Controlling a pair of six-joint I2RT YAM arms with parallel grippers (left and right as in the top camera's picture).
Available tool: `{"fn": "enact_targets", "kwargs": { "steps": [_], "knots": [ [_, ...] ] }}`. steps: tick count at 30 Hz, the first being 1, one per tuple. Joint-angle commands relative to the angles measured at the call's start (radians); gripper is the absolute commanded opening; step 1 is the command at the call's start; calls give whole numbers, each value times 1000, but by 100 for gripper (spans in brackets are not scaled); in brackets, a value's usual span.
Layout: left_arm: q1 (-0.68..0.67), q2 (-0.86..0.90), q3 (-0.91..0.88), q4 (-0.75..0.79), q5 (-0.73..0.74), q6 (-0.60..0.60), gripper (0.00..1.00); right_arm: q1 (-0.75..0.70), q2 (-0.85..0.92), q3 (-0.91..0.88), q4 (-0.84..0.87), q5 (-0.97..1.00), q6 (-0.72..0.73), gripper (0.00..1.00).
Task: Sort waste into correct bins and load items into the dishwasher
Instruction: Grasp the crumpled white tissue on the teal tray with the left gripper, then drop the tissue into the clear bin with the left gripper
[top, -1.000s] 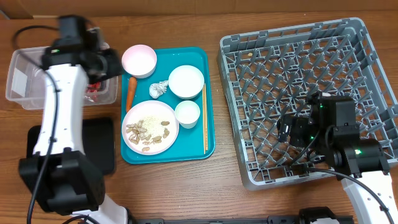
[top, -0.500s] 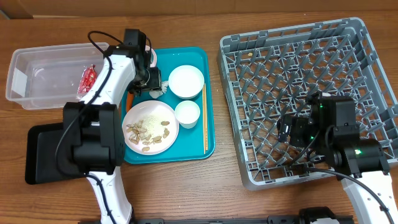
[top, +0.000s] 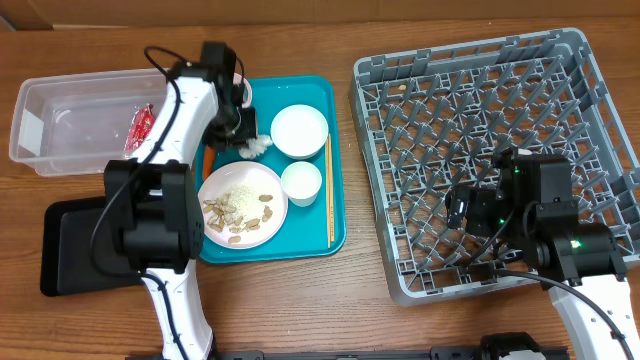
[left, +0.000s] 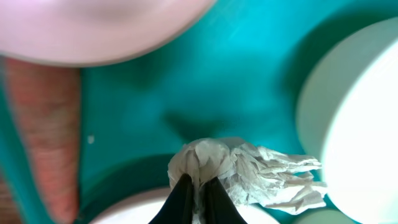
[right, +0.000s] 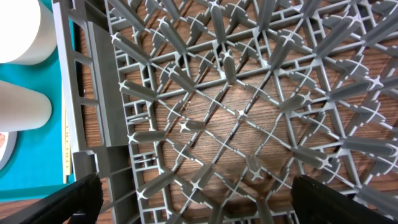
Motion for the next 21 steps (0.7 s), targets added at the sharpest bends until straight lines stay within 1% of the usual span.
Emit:
{"fn": "enact_targets", "kwargs": {
  "steps": [1,2,4,7,10,14,16,17,19,21],
  "knots": [
    [18,8,227,-138,-41,21,4,-3,-3,34,4,9,8,100],
    [23,8,262,-164,-56,21,4,-3,-3,34,4,9,8,100],
    [45,8,388,-248,-122,18,4,-3,-3,34,4,9,8,100],
    [90,8,503,-314,-185,6,5,-3,-3,34,4,9,8,100],
    [156,8,546,-337,-198,-34,6,-3,-3,34,4,9,8,100],
    [272,9,539,-359,-189,-145,7,-3,-3,34,4,9,8,100],
    [303,9,538,-363,-190,-147,26,-3,-3,34,4,9,8,100],
    [314,9,538,-367,-190,-147,42,-3,-3,34,4,9,8,100],
    [333,9,538,-385,-191,-140,49,-3,-3,34,4,9,8,100],
    [339,8,539,-397,-194,-136,49,-3,-3,34,4,9,8,100]
  ]
}}
